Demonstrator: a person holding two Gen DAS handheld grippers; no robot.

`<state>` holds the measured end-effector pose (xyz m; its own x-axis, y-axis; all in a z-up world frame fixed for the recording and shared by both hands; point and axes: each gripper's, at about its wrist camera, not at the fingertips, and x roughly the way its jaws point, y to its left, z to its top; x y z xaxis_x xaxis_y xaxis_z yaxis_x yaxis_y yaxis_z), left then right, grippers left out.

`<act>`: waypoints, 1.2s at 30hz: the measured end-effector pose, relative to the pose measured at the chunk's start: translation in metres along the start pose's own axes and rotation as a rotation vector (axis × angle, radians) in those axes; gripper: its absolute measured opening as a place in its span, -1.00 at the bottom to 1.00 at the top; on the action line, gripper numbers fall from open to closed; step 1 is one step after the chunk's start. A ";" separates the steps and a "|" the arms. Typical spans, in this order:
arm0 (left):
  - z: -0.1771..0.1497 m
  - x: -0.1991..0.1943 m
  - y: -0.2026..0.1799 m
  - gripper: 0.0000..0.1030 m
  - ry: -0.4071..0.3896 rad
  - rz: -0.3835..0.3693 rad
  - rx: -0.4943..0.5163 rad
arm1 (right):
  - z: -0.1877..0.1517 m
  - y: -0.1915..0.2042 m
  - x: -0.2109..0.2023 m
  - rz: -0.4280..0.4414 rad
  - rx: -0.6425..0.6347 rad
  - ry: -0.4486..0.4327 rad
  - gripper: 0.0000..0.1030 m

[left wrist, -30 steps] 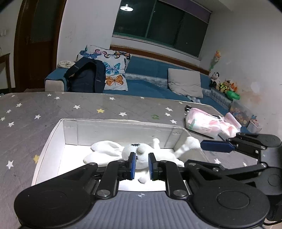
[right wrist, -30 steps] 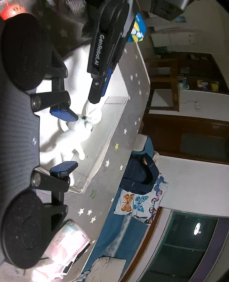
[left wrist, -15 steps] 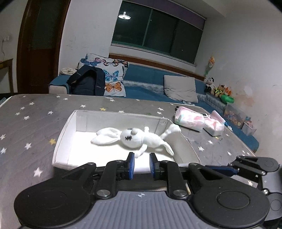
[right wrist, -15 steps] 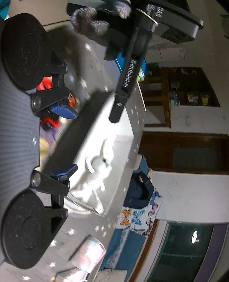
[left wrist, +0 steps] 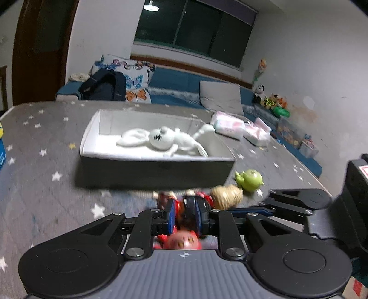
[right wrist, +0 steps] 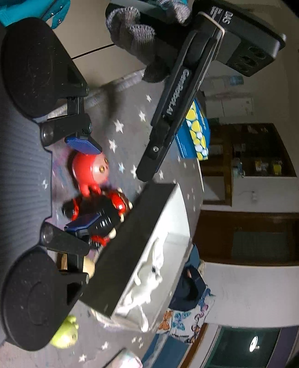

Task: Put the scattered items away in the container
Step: 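Move both tools back to the red round toy beside the box, then close both tools on the red round toy and lift it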

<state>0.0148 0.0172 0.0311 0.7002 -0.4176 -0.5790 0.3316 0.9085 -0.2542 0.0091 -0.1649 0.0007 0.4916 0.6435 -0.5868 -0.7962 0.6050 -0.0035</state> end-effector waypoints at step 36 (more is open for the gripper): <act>-0.039 0.006 0.025 -0.43 0.117 -0.062 -0.188 | -0.007 0.023 0.045 -0.019 -0.103 0.046 0.15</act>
<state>0.0024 0.0378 -0.0094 0.6007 -0.4785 -0.6405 0.2406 0.8722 -0.4259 0.0099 -0.1253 -0.0315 0.4924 0.6083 -0.6225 -0.8198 0.5644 -0.0969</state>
